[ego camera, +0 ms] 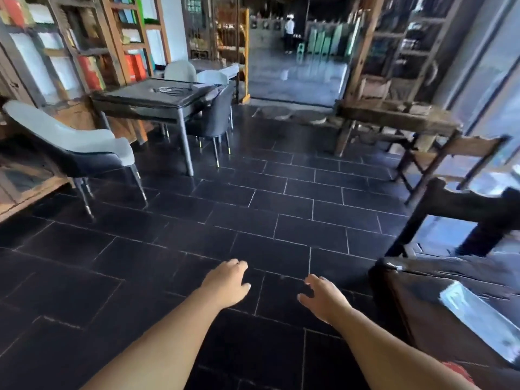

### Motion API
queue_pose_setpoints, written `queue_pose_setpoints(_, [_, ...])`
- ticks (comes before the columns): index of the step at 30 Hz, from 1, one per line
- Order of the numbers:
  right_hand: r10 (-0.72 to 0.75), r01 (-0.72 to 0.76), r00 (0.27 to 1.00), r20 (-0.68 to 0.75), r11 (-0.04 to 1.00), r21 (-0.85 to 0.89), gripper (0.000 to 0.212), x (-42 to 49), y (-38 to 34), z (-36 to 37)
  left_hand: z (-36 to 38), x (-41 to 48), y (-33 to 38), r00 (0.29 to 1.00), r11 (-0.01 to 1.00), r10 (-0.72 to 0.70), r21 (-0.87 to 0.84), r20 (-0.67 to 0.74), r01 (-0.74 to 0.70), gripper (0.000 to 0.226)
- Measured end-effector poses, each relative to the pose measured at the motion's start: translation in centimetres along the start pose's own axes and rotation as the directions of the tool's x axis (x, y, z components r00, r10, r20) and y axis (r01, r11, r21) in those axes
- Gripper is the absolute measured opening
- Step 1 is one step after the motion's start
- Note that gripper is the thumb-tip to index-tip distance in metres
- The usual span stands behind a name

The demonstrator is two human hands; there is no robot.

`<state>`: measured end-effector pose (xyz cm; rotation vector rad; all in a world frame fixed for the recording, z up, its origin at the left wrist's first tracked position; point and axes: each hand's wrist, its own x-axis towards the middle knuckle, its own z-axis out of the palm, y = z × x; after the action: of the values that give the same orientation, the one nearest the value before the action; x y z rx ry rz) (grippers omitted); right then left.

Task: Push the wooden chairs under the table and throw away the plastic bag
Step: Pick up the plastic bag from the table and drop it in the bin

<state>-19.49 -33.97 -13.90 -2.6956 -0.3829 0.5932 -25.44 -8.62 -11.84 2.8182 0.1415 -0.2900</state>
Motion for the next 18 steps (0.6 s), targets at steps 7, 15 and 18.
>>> queue_pose_setpoints(7, [0.312, -0.295, 0.944, -0.106, 0.944, 0.150, 0.055, 3.5, 3.0, -2.9, -1.7, 13.2, 4.0, 0.936, 0.949, 0.281, 0.084, 0.213, -0.304, 0.047])
queue_pose_setpoints(15, [0.621, -0.543, 0.770, -0.150, 0.759, 0.359, 0.056, 1.7, 12.4, -4.6, 1.2, 22.2, 16.3, 0.769, 0.797, 0.527, 0.101, 0.362, -0.595, 0.048])
queue_pose_setpoints(18, [0.698, -0.600, 0.702, -0.143, 0.687, 0.409, 0.054, 1.3, 17.1, -5.6, 2.8, 24.6, 21.4, 0.718, 0.743, 0.581, 0.111, 0.384, -0.661, 0.050])
